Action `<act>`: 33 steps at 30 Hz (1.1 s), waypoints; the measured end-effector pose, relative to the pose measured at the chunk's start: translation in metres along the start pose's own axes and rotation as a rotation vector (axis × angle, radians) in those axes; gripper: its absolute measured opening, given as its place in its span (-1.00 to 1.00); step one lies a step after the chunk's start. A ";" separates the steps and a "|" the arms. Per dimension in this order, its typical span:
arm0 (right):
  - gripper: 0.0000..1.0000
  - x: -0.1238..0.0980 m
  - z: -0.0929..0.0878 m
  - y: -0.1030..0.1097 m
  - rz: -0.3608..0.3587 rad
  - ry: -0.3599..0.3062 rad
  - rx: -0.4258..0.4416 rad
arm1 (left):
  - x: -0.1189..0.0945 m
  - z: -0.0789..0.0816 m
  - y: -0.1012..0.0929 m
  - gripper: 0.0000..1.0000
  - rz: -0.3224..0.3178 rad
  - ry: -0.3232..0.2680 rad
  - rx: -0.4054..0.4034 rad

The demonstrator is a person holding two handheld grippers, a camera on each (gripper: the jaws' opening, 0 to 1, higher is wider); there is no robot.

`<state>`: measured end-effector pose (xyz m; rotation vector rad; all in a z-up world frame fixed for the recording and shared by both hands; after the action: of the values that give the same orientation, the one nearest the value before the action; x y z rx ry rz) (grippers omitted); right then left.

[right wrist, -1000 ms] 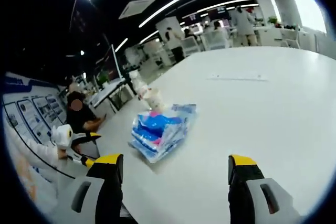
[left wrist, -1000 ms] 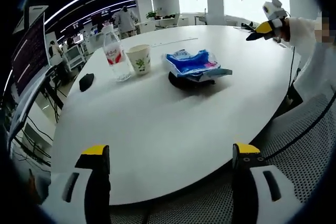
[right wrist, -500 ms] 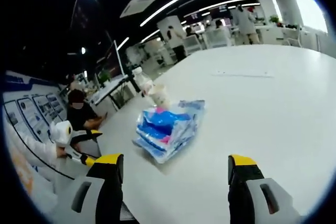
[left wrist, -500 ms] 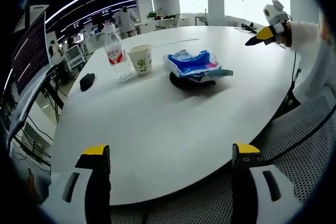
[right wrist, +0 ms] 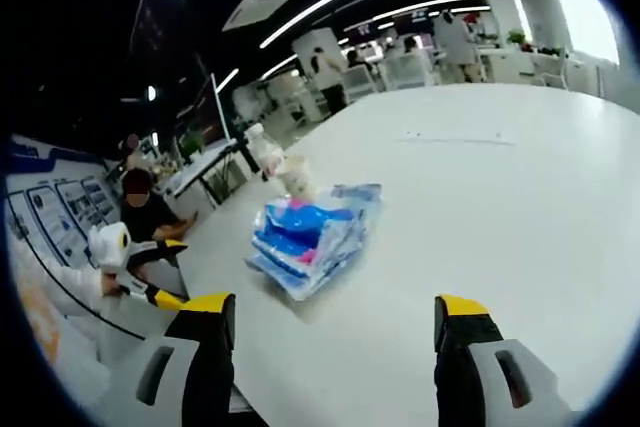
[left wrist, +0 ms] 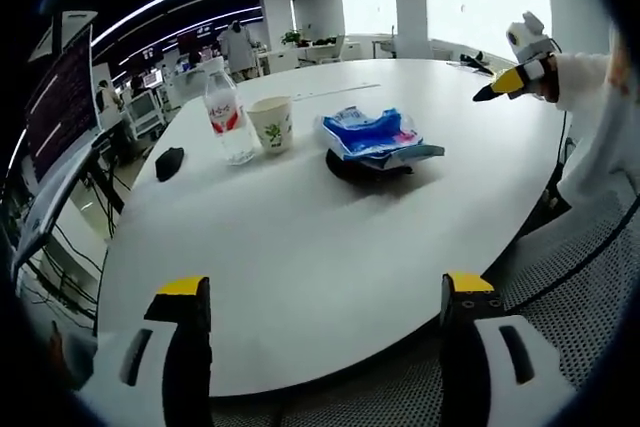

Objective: Arrange the tabletop items into an orderly group along one side of the table until the central work area is clear of visible clutter.

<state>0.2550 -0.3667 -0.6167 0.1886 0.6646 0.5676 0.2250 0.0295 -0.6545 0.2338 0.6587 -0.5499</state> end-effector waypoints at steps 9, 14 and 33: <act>0.66 0.000 0.007 -0.002 0.000 -0.004 -0.021 | 0.005 0.007 0.002 0.91 -0.035 0.007 -0.086; 0.61 0.002 0.009 -0.008 -0.003 -0.001 0.004 | 0.012 0.010 -0.001 0.85 -0.103 0.020 -0.154; 0.25 0.049 0.030 0.003 0.007 0.027 0.050 | 0.094 0.099 -0.010 0.29 -0.166 -0.114 -0.443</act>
<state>0.3042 -0.3362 -0.6184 0.2306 0.7051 0.5616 0.3317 -0.0544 -0.6384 -0.2679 0.6750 -0.5571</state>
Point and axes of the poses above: the point that each gripper's makers call its tool centre point, and the gripper's own axes: x roughly forward along the fingers, y roughly to its left, z roughly out of its top, the point moved 9 cm from there along -x, roughly backward along the fingers, and after that the axes turned 3 degrees about -x, right-handed, at the moved point
